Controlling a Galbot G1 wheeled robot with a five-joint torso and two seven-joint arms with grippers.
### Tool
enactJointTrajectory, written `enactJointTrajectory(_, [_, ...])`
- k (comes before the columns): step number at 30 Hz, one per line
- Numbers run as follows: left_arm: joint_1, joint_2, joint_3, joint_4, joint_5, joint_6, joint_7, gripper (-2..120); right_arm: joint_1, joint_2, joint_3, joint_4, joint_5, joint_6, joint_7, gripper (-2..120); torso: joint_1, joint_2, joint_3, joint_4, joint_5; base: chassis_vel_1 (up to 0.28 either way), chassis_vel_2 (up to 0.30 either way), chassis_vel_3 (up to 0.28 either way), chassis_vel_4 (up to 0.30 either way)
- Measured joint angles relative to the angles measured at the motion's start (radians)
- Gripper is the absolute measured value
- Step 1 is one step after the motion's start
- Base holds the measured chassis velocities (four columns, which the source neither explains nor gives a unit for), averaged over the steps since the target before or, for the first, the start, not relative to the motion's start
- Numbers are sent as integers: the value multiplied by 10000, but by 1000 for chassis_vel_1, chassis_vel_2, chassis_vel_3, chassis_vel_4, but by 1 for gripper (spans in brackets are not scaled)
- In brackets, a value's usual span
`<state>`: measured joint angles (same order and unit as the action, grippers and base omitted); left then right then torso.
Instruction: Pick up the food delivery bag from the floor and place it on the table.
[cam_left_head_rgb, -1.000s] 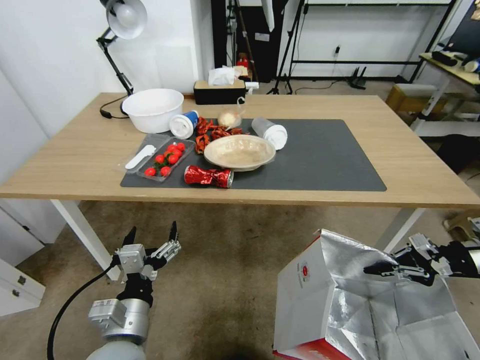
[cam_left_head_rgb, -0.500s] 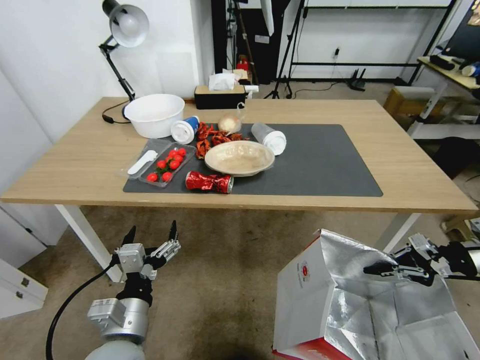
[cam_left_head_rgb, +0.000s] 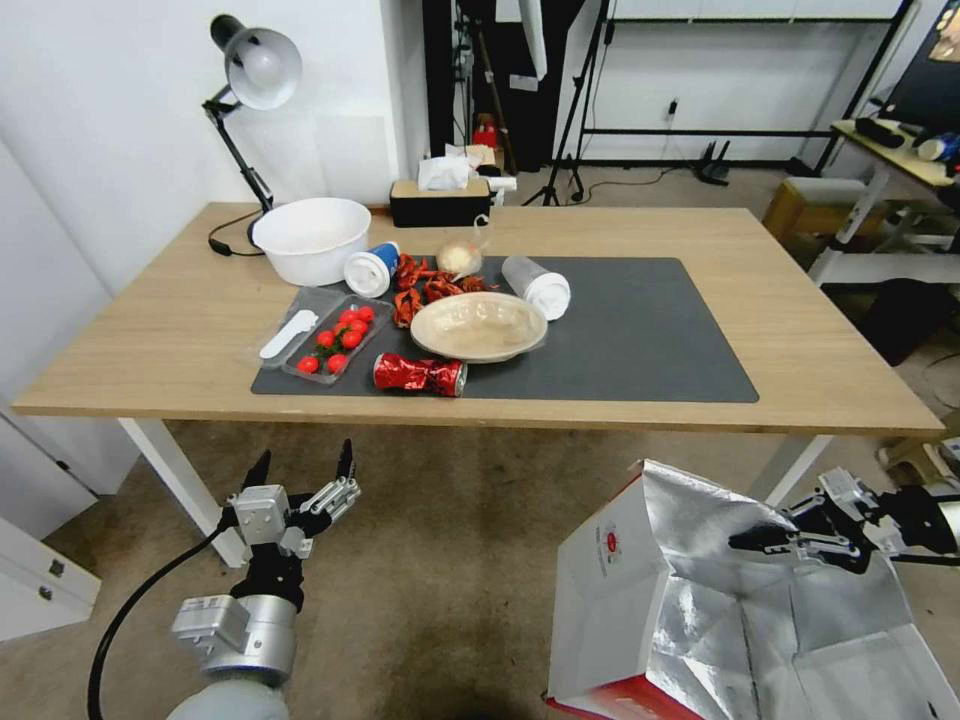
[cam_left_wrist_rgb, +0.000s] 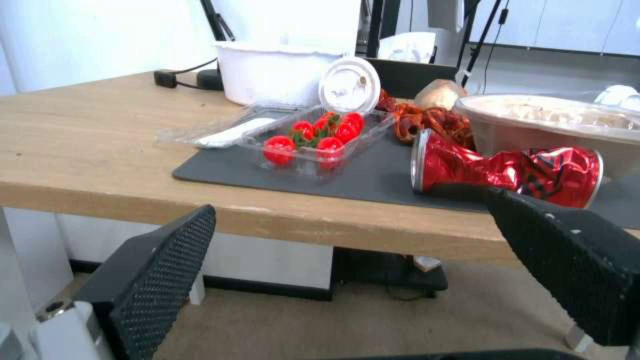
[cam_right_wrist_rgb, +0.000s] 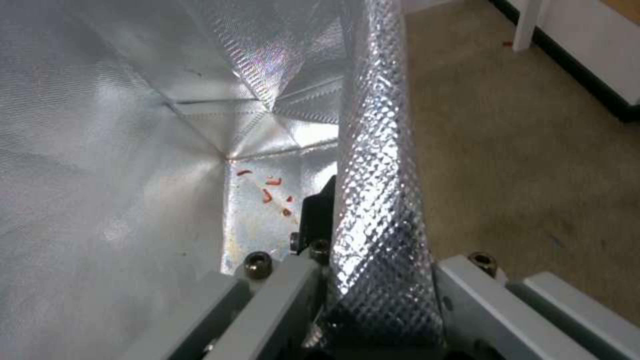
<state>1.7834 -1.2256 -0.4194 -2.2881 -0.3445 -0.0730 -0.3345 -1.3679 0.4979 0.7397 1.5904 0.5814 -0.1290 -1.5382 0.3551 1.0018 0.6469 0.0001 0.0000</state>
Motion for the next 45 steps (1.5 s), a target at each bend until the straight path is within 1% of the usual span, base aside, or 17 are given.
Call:
enactJointTrajectory(4, [-5, 4, 0, 11, -1, 0, -8, 100, -12, 28, 14, 13, -2, 0, 0, 0, 46, 105, 59, 0, -1, 0, 0, 0, 0])
enactJointTrajectory(8, [10, 19, -34, 87, -5, -92, -11, 100, -16, 94, 18, 32, -12, 0, 0, 0, 151, 357, 203, 0, -1, 0, 0, 0, 0])
enactJointTrajectory(11, [26, 21, -34, 99, -16, -140, 6, 100, -11, 125, 17, 36, -14, -2, 0, 0, 173, 408, 234, 1, 0, 0, 0, 0, 0])
enactJointTrajectory(27, [70, -24, 11, 98, -39, -291, 11, 100, -167, 137, 113, 72, 56, -29, 0, 0, 160, 373, 213, 0, 0, 0, 0, 0, 0])
enactJointTrajectory(37, [95, -22, -34, 63, -7, -306, -8, 100, -299, 75, 346, -25, 872, -170, 20, 0, 145, 339, 195, 0, 0, 0, 0, 0, 0])
enactJointTrajectory(40, [98, -51, -19, 49, 38, -315, -29, 100, -413, 46, 563, -42, 1229, -218, 10, 0, 142, 330, 188, 1, 0, 0, 0, 0, 0])
enactJointTrajectory(45, [94, -48, -30, 4, 64, -316, -68, 100, -677, -56, 1121, 17, 2190, -442, 11, 0, 135, 317, 180, 1, -1, 0, 0, 0, 0])
